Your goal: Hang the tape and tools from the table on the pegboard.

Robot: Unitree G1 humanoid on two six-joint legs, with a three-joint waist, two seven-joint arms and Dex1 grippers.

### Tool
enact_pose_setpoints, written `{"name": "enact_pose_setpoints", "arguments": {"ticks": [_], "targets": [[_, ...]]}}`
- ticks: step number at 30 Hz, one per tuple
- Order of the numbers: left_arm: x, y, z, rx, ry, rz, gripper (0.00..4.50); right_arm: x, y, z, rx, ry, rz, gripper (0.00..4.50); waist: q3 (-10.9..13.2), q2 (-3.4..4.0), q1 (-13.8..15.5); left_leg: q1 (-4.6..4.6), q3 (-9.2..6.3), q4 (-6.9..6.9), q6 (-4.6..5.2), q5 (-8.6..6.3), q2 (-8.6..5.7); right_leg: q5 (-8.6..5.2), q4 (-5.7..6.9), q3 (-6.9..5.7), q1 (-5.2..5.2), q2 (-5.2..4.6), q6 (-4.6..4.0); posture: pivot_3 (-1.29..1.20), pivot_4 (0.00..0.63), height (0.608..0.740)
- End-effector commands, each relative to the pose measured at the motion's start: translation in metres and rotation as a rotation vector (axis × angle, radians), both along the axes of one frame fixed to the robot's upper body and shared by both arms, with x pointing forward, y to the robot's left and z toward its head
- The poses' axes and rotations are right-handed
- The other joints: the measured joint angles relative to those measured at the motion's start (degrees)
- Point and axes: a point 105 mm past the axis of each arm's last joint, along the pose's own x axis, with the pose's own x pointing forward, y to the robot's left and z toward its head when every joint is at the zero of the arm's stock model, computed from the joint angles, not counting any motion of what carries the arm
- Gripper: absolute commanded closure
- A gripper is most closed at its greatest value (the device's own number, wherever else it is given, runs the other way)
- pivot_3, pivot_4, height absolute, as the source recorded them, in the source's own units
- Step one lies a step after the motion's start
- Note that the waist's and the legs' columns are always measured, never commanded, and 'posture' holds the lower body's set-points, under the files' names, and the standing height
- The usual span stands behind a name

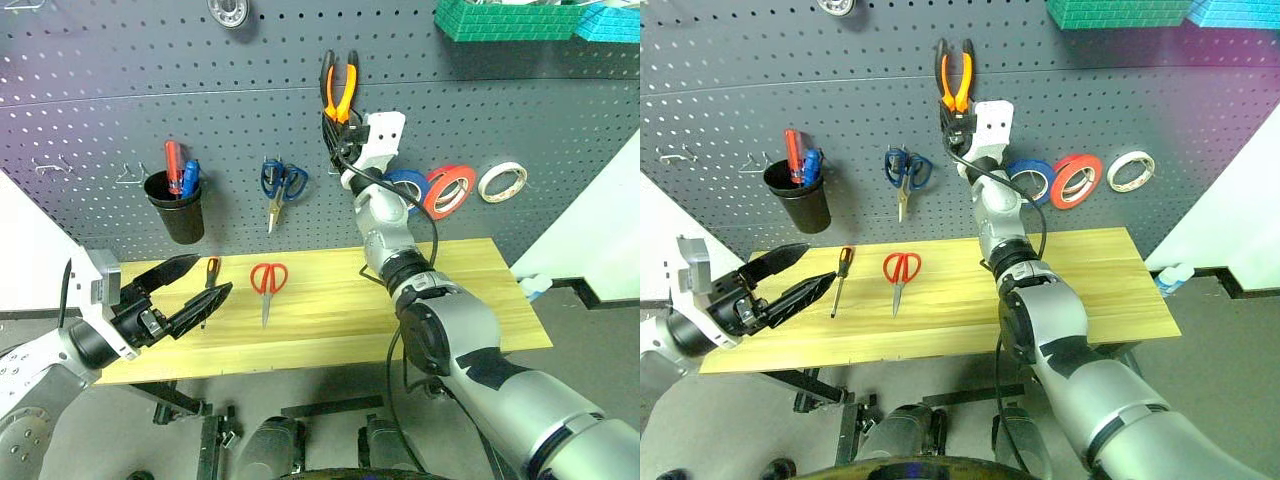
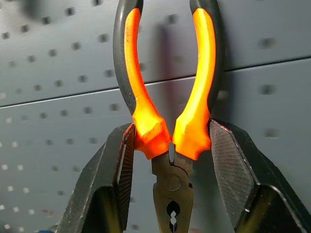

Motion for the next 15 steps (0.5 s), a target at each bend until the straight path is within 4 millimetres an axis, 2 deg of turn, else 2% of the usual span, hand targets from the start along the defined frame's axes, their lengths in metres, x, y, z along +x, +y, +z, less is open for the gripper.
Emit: {"name": "enact_pose_setpoints", "arguments": {"ticks": [1,15], "targets": [[-0.007,0.001,0.01,0.016,-0.041,-0.019,0.0,-0.002,0.003,0.026,-0.015,-0.088,-0.009,2.48,0.1,0.01,0.0,0.0,0.0,0.0,0.01,-0.01,0.0,0.0,-0.02,0.0,0.0,0.0,0.0,0.22,0.094,0.723],[-0.018,0.012,0.004,0.032,-0.001,-0.023,0.0,0.003,-0.011,0.03,-0.014,-0.083,-0.047,2.48,1.8,0.17,-0.1,0.0,-0.02,-0.03,0.07,-0.04,0.01,-0.03,-0.07,-0.01,0.02,-0.03,-0.06,0.22,0.117,0.723]]}}
